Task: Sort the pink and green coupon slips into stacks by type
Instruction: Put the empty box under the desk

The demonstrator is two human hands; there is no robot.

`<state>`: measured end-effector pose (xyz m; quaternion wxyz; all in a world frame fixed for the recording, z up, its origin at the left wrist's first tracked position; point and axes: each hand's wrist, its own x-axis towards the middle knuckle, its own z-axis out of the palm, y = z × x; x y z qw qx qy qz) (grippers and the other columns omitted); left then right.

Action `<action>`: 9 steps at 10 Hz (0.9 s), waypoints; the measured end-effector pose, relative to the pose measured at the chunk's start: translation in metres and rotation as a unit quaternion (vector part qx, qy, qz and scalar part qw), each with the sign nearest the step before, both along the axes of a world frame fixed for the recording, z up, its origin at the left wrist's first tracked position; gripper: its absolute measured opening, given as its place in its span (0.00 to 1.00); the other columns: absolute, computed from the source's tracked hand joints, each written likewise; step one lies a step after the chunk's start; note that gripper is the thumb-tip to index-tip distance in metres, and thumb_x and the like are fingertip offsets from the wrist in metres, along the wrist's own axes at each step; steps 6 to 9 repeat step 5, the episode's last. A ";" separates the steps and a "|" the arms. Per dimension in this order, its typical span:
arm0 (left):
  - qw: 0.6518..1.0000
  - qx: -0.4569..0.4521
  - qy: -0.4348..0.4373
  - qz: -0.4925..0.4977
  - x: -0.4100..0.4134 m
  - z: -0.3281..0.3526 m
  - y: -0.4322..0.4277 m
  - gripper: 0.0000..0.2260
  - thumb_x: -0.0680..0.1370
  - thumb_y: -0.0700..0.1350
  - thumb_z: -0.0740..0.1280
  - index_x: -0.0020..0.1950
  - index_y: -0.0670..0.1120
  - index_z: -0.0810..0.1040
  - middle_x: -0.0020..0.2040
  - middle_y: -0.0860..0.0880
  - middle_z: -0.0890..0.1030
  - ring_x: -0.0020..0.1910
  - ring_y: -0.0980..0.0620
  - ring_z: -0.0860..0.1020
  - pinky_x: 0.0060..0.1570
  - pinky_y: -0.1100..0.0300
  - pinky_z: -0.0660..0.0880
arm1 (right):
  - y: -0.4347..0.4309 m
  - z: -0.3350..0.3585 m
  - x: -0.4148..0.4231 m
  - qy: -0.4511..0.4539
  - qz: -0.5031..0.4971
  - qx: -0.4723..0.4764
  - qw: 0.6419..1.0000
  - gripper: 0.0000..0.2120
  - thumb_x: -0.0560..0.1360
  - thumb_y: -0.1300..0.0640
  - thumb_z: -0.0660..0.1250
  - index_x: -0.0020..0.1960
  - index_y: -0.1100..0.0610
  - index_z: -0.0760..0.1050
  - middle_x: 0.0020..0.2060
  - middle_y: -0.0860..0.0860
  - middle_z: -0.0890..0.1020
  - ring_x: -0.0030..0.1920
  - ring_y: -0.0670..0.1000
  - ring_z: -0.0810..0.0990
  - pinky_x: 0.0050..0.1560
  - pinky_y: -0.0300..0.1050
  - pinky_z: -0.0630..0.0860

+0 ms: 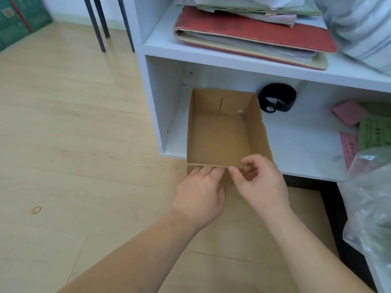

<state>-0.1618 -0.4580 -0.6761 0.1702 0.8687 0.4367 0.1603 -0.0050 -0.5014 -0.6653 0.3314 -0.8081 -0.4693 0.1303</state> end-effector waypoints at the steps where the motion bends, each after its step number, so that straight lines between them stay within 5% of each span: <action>1: 0.999 -0.032 -0.024 0.007 0.000 -0.005 0.019 0.26 0.80 0.53 0.65 0.78 0.51 0.67 0.69 0.51 0.76 0.66 0.46 0.74 0.61 0.54 0.74 | 0.011 -0.002 -0.004 0.081 0.033 0.002 0.996 0.18 0.77 0.49 0.71 0.66 0.46 0.75 0.57 0.41 0.80 0.58 0.43 0.78 0.52 0.39 0.75; 2: 0.991 -0.116 -0.057 0.017 -0.005 -0.007 0.037 0.29 0.83 0.58 0.62 0.82 0.53 0.59 0.81 0.55 0.63 0.80 0.50 0.59 0.77 0.55 0.61 | 0.013 0.004 -0.006 0.194 0.063 -0.039 0.978 0.21 0.83 0.43 0.61 0.76 0.42 0.68 0.69 0.36 0.72 0.69 0.39 0.69 0.60 0.32 0.66; 3: 0.979 -0.190 -0.071 0.019 -0.012 -0.006 0.049 0.30 0.84 0.61 0.58 0.84 0.55 0.53 0.83 0.59 0.51 0.82 0.56 0.46 0.80 0.56 0.50 | 0.012 0.007 -0.001 0.259 0.070 -0.066 0.961 0.24 0.82 0.35 0.55 0.77 0.35 0.64 0.76 0.32 0.64 0.77 0.37 0.59 0.77 0.45 0.60; 4: 0.970 -0.227 -0.081 0.024 -0.023 -0.010 0.061 0.30 0.83 0.63 0.56 0.84 0.57 0.53 0.83 0.61 0.47 0.82 0.60 0.44 0.81 0.54 0.50 | 0.013 0.011 0.001 0.277 0.073 -0.087 0.954 0.24 0.82 0.33 0.53 0.78 0.32 0.60 0.78 0.30 0.59 0.79 0.36 0.53 0.81 0.53 0.55; 9: 0.970 -0.227 -0.078 0.035 -0.029 -0.008 0.063 0.30 0.84 0.61 0.57 0.83 0.55 0.55 0.84 0.58 0.50 0.82 0.58 0.49 0.79 0.56 0.53 | 0.016 0.018 -0.005 0.273 0.075 -0.083 0.956 0.26 0.81 0.33 0.54 0.78 0.33 0.60 0.78 0.32 0.60 0.79 0.38 0.55 0.80 0.51 0.56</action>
